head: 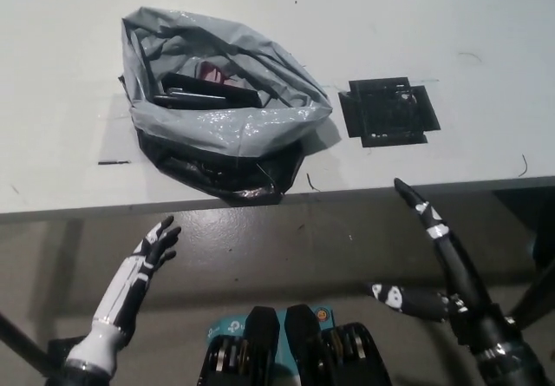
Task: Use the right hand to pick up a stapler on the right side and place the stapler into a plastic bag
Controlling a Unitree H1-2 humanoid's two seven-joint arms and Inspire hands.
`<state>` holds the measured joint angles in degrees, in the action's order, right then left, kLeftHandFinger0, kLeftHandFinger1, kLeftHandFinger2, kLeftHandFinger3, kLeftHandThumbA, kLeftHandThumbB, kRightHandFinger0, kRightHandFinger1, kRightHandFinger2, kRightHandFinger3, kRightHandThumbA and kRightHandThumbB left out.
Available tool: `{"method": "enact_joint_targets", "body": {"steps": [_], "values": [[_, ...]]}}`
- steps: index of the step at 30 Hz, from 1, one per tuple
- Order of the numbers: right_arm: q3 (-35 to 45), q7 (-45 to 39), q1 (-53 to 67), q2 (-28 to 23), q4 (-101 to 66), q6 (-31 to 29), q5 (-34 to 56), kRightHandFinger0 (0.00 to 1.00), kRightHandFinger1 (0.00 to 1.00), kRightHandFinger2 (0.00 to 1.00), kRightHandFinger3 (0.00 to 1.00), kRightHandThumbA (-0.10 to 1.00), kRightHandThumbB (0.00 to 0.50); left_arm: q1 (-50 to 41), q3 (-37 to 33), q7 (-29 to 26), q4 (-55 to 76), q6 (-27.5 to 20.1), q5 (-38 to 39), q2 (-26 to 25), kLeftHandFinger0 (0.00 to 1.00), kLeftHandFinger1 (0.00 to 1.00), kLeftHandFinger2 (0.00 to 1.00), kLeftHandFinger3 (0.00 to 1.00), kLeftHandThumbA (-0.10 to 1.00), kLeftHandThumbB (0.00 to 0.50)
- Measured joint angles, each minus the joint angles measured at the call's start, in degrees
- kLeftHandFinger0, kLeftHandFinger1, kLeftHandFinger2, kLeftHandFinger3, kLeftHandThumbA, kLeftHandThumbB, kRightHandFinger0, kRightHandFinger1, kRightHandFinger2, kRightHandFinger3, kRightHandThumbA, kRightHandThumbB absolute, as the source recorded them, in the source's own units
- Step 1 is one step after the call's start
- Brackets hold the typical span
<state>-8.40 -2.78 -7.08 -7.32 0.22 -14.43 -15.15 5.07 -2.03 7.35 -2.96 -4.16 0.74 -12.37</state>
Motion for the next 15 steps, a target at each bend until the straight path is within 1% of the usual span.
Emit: {"method": "enact_joint_targets", "body": {"steps": [2,4,6,7,9,10,12,15], "values": [[0.1,0.6,-1.1,-0.1,3.4,-1.2,-0.6,1.0,1.0,1.0,1.0,0.9,0.345,0.6,0.0,0.1,0.0,0.0,0.0,-0.1,1.0,1.0,1.0,1.0,1.0,0.27],[0.1,1.0,-1.6,-0.1,5.5,-2.0,-0.9,1.0,1.0,1.0,1.0,0.91,0.333,0.7,0.0,0.1,0.0,0.0,0.0,-0.3,1.0,1.0,1.0,1.0,1.0,0.268],[0.1,1.2,-1.8,-0.1,8.4,-2.7,-1.1,1.0,1.0,1.0,1.0,0.92,0.333,0.7,0.0,0.2,0.0,0.0,0.1,-0.4,1.0,1.0,1.0,1.0,1.0,0.261],[0.1,1.2,-1.8,-0.1,8.4,-2.7,-1.1,1.0,1.0,1.0,1.0,0.9,0.307,0.7,0.0,0.2,0.0,0.0,0.1,-0.4,1.0,1.0,1.0,1.0,1.0,0.256],[0.1,1.1,-1.9,-0.2,10.3,-2.7,-1.0,1.0,1.0,1.0,1.0,0.9,0.305,0.7,0.0,0.4,0.0,-0.1,0.1,-0.5,1.0,1.0,1.0,1.0,1.0,0.26],[0.1,1.0,-1.9,-0.3,10.6,-2.7,-1.0,1.0,1.0,1.0,1.0,0.88,0.301,0.7,0.0,0.4,0.0,-0.1,0.1,-0.5,1.0,1.0,1.0,1.0,1.0,0.271],[0.1,1.0,-1.9,-0.6,11.5,-2.8,-0.9,1.0,1.0,1.0,1.0,0.91,0.324,0.7,0.0,0.5,0.0,-0.1,0.1,-0.4,1.0,1.0,1.0,1.0,1.0,0.267],[0.1,1.0,-1.9,-0.9,12.1,-3.0,-0.9,1.0,1.0,1.0,1.0,0.91,0.318,0.7,0.0,0.6,0.0,-0.1,0.1,-0.4,1.0,1.0,1.0,1.0,1.0,0.27]]}}
